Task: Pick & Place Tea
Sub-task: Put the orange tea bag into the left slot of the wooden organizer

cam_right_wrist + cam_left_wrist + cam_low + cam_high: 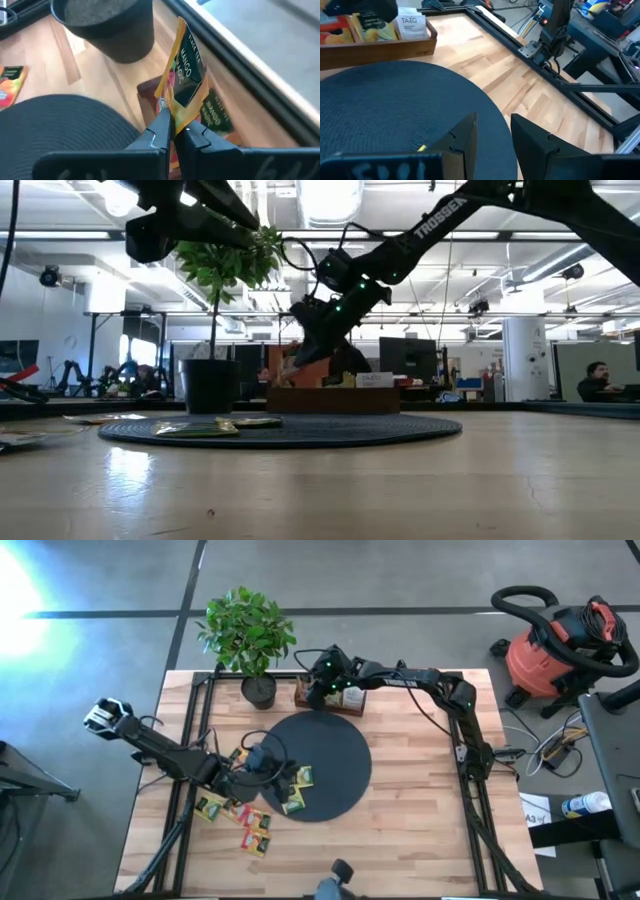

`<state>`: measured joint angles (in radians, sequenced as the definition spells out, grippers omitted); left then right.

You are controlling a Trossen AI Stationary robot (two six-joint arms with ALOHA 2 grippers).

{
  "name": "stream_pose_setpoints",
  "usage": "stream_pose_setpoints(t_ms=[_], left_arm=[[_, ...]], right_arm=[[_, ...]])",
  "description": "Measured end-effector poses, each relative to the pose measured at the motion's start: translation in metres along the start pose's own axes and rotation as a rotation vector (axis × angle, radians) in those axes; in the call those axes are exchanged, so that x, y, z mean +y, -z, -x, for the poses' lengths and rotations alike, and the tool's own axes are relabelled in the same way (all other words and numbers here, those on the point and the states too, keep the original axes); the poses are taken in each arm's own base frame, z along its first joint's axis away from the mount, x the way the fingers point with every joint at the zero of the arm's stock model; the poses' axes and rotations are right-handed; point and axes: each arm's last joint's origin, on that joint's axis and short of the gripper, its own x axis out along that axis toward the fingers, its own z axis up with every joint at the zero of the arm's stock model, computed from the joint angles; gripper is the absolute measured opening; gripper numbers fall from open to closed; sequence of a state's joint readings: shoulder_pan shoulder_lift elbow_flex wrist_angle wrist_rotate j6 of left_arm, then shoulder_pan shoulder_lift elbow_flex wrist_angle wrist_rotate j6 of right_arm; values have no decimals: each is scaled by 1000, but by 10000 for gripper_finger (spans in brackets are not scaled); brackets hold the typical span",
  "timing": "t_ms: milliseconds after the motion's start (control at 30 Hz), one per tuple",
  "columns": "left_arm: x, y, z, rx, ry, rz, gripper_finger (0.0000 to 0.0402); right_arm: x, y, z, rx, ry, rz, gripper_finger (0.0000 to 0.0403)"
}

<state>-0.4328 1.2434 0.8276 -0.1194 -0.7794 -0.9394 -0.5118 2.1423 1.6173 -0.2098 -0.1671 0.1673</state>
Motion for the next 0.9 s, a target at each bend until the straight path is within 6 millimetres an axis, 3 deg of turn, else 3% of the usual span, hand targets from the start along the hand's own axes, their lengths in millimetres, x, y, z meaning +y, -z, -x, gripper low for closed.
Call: stream_pose_setpoints(t_ms=[333,700,900], left_arm=[[3,-7,5,-11,-8,4,94],[5,-8,4,-28,-28,6,94],[5,-9,3,-30,-30,13,94]], right_arm=[[-22,4,-3,45,-54,-106,8],[-22,3,-3,35,-65,-89,10],[-25,0,-2,14,-81,-96,41]])
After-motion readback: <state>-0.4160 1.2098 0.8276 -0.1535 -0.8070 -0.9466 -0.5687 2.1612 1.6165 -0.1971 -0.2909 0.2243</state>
